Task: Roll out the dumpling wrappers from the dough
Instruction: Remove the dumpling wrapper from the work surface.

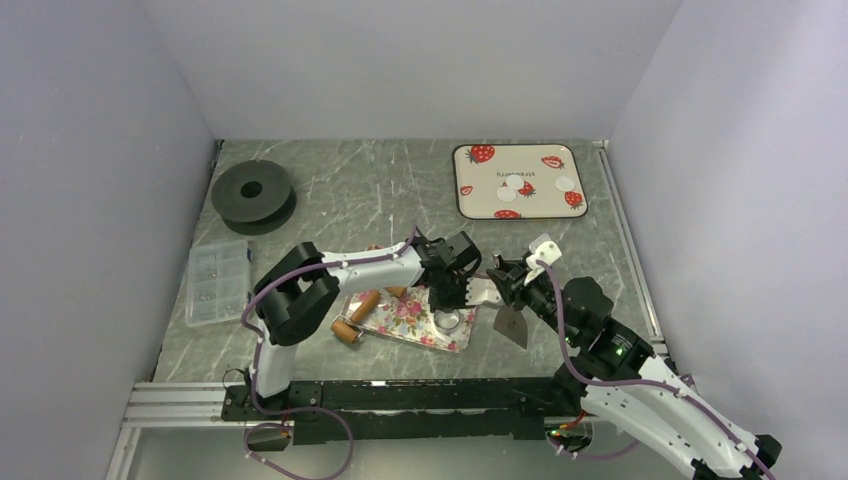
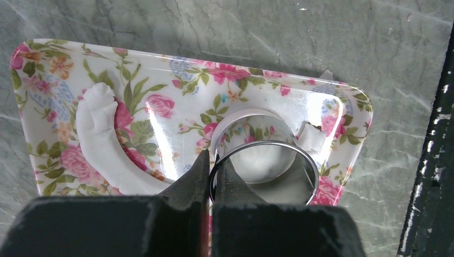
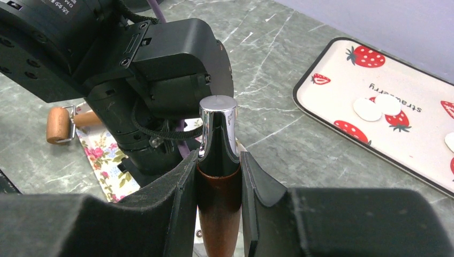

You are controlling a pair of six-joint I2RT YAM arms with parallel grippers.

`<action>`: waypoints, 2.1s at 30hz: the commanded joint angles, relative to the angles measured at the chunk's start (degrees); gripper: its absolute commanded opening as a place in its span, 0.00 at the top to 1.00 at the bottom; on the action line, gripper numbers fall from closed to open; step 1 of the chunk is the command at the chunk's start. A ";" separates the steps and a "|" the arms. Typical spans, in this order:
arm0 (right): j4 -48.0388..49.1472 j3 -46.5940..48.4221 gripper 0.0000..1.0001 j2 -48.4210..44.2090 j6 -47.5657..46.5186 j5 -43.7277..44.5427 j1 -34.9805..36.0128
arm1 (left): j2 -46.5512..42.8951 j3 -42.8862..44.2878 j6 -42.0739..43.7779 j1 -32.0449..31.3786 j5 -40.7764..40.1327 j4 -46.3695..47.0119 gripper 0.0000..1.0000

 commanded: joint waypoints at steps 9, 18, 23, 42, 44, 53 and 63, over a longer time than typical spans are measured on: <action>3.26 2.94 1.00 0.44 -0.47 0.16 0.10 | -5.54 -6.38 2.39 -5.63 -5.82 6.24 1.00; 2.31 3.69 1.00 -0.15 0.33 0.45 0.11 | -2.36 -2.86 1.86 -5.68 -0.80 0.91 1.00; 1.85 3.69 1.00 -0.82 0.38 1.04 0.12 | 0.68 -2.82 1.23 -5.73 -3.33 2.00 1.00; 2.45 3.03 1.00 -0.50 -1.40 2.53 0.08 | -1.54 -10.25 1.25 -6.58 -1.10 9.89 1.00; 2.51 3.04 1.00 -0.45 -1.55 2.54 0.14 | -3.45 -11.76 2.37 -6.50 -1.91 8.60 1.00; 1.81 3.39 1.00 -1.16 -1.96 2.84 0.14 | -3.61 -11.73 3.59 -6.28 -2.82 8.67 1.00; 0.06 3.04 1.00 -4.05 -1.38 4.53 0.08 | 6.16 -0.17 3.51 -4.08 -3.18 8.90 1.00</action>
